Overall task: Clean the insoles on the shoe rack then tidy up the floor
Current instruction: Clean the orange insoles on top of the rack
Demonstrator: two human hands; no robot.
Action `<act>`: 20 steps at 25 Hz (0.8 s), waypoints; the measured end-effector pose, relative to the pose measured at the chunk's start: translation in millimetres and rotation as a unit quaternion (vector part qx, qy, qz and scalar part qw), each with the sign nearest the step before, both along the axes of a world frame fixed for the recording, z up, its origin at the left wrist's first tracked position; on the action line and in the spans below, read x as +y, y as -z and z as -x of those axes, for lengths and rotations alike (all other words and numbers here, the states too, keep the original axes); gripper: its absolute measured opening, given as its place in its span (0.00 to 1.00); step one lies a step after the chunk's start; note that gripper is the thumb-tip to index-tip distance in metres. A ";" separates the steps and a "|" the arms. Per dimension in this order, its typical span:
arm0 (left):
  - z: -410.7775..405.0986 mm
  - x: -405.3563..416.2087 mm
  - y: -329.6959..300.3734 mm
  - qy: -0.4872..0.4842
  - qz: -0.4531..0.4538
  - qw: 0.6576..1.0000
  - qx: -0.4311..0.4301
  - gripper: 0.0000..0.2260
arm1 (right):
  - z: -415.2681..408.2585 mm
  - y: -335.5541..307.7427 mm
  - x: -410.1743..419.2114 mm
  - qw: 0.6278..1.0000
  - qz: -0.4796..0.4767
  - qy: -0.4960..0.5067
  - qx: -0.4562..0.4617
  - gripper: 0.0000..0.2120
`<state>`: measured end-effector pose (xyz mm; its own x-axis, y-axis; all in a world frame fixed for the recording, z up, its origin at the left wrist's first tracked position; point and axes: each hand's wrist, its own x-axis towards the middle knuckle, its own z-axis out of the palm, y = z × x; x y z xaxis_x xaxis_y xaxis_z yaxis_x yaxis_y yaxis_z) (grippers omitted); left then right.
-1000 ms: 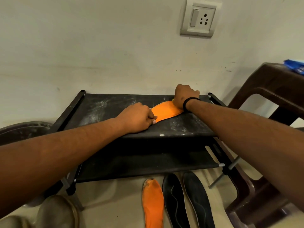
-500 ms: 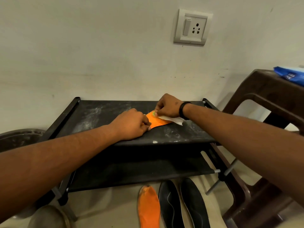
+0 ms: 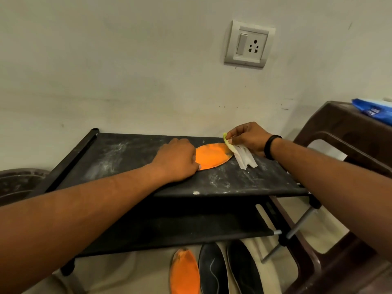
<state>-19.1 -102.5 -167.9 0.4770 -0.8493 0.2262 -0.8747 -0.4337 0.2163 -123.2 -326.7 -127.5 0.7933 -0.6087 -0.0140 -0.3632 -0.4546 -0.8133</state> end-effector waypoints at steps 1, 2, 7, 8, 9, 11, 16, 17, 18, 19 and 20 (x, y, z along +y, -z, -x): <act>3.1 -1.5 4.0 0.010 0.012 1.000 -0.007 0.10 | -1.9 -1.9 2.0 0.999 0.052 0.000 0.009 0.09; 5.1 -1.7 7.2 0.026 0.020 0.999 -0.008 0.09 | -4.4 -3.9 4.1 0.994 0.112 0.000 0.016 0.10; 5.2 1.6 9.7 0.058 0.026 0.998 0.000 0.12 | -17.3 -8.6 14.8 0.947 0.316 -0.005 0.058 0.10; 5.0 1.4 10.3 0.057 0.027 0.998 0.001 0.11 | -18.5 -6.4 15.7 0.942 0.326 -0.011 0.074 0.10; 4.6 2.0 11.1 0.057 0.026 0.998 0.006 0.11 | -18.5 -3.2 17.2 0.937 0.335 -0.026 0.096 0.10; 3.8 3.1 12.7 0.052 0.027 0.998 0.016 0.12 | -17.2 2.3 20.8 0.921 0.359 -0.070 0.133 0.09; 4.1 4.0 11.4 0.050 0.028 0.998 0.029 0.11 | -20.0 8.0 21.5 0.893 0.421 -0.084 0.133 0.09; 4.0 3.5 11.4 0.051 0.026 0.998 0.029 0.11 | -19.3 9.6 20.4 0.893 0.425 -0.074 0.128 0.10; 3.8 2.9 11.6 0.052 0.024 0.998 0.029 0.11 | -18.6 11.8 19.0 0.895 0.425 -0.062 0.120 0.10; 3.3 2.2 11.8 0.052 0.022 0.998 0.029 0.11 | -18.0 13.3 18.1 0.897 0.424 -0.049 0.110 0.10; 2.6 1.6 12.3 0.053 0.022 0.998 0.028 0.12 | -18.6 14.5 17.7 0.899 0.423 -0.037 0.103 0.09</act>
